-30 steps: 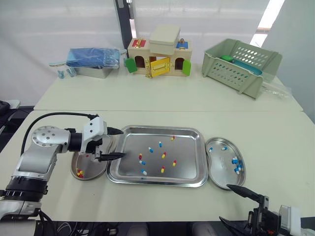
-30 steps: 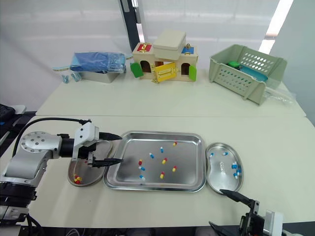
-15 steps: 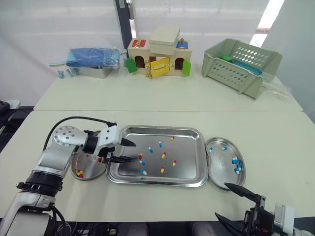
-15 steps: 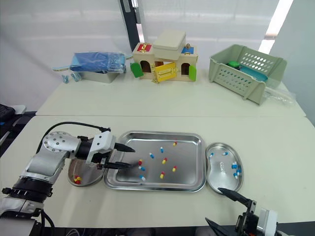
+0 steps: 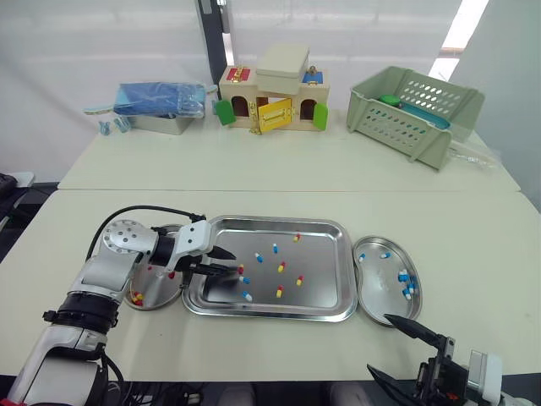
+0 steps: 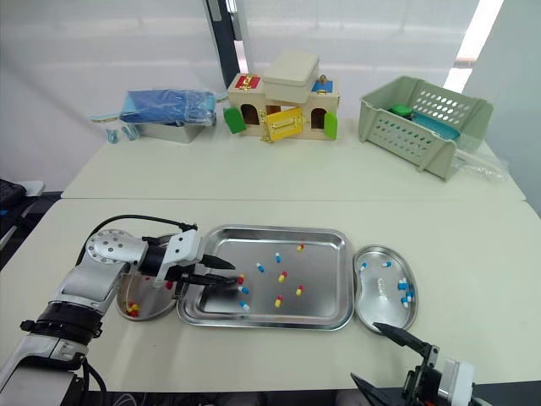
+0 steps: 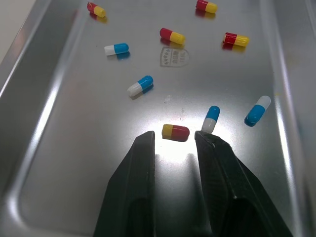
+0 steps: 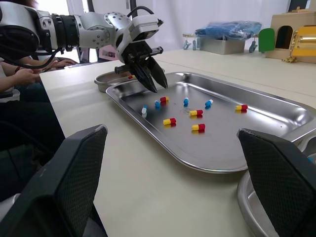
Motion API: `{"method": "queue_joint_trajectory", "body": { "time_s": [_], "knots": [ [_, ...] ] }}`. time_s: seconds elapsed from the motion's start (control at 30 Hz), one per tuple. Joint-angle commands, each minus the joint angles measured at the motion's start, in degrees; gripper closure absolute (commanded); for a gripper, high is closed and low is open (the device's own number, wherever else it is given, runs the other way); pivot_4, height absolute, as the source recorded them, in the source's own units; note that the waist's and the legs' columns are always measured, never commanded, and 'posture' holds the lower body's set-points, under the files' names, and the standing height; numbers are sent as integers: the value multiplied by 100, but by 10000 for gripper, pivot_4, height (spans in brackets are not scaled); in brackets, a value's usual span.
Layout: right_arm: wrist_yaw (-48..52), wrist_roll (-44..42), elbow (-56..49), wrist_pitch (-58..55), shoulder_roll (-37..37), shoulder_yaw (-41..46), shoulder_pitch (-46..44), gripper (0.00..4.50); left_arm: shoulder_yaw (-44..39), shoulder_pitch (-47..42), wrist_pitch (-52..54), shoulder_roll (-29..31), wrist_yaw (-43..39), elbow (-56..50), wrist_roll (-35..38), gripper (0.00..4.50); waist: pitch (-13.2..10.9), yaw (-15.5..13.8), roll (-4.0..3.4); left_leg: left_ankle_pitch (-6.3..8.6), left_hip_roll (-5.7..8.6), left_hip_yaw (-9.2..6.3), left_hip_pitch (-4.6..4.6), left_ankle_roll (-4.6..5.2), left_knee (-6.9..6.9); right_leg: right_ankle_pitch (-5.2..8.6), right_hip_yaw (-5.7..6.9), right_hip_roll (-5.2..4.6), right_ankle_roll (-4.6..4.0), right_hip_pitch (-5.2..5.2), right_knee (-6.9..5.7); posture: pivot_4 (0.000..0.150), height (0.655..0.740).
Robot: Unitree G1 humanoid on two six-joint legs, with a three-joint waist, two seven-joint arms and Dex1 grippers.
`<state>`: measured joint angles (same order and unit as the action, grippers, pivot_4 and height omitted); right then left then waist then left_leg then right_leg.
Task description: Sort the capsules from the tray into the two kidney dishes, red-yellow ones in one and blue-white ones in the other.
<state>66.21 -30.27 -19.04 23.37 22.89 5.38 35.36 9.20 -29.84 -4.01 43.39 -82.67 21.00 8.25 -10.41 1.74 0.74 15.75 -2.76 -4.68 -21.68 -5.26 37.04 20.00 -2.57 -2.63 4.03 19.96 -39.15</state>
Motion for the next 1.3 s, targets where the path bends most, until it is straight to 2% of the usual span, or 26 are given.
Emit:
{"method": "queue_joint_trajectory", "body": {
  "time_s": [0.03,1.3],
  "knots": [
    [-53,-9,-148,148,35,-40,95,0,46,-102,-48,-53,47,32,-71,32367,0,-1,0,0,0,0,0,0,0,0,0,0,0,0,0,1500,7400],
    [-501,192,-195,258,190,-369,82,0,250,-354,-249,-316,-60,560,-351,32367,1,0,0,0,1,-1,1,0,1,0,0,0,0,0,-3,1500,7400]
  ]
}}
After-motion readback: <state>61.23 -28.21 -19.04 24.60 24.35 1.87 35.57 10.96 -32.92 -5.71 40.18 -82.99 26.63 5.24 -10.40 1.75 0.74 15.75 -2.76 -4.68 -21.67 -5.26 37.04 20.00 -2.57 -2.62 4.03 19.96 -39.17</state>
